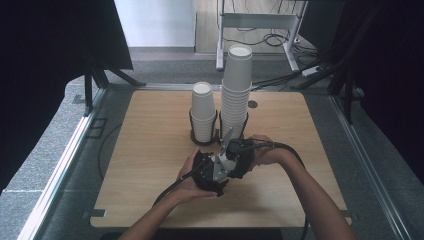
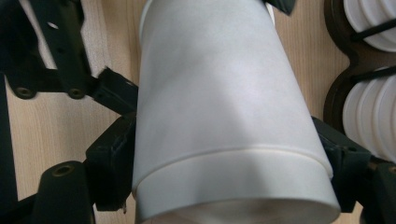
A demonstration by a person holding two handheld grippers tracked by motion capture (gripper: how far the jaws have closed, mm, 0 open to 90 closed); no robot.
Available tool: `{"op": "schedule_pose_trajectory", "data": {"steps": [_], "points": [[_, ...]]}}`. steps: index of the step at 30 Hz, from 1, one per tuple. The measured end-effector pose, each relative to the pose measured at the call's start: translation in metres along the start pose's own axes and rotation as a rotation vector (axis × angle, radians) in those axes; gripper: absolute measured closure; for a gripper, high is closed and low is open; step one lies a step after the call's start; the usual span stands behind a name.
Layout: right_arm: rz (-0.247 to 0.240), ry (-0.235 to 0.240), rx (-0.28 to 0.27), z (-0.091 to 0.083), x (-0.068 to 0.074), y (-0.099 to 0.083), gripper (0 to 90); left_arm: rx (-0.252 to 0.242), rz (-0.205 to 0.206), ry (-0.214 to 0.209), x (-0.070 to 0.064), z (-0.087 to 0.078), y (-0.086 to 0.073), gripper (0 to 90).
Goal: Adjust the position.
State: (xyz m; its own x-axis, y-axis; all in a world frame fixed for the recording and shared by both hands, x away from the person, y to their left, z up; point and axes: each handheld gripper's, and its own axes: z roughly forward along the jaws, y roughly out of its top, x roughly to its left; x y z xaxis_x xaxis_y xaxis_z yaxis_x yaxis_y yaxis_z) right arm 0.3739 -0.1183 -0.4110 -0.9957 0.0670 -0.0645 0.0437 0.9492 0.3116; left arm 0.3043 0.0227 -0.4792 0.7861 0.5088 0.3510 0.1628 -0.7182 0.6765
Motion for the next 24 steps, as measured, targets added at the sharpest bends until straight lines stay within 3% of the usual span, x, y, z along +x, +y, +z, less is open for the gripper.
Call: {"op": "schedule_pose_trajectory", "data": {"steps": [8,12,17,24], "points": [[0.043,-0.012,-0.034,0.008,0.000,-0.015,21.8,-0.021,-0.002,0.009,-0.004,-0.009,0.000,0.0],[0.053,-0.024,-0.057,0.010,0.002,-0.017,21.7,-0.033,-0.024,0.010,-0.002,-0.015,-0.003,0.0],[0.068,-0.039,-0.099,0.011,0.003,-0.017,21.7,-0.036,-0.060,0.003,0.002,-0.017,-0.009,0.0],[0.086,-0.051,-0.145,0.010,0.003,-0.020,21.6,-0.068,-0.149,-0.024,0.012,-0.024,-0.020,1.5]]}}
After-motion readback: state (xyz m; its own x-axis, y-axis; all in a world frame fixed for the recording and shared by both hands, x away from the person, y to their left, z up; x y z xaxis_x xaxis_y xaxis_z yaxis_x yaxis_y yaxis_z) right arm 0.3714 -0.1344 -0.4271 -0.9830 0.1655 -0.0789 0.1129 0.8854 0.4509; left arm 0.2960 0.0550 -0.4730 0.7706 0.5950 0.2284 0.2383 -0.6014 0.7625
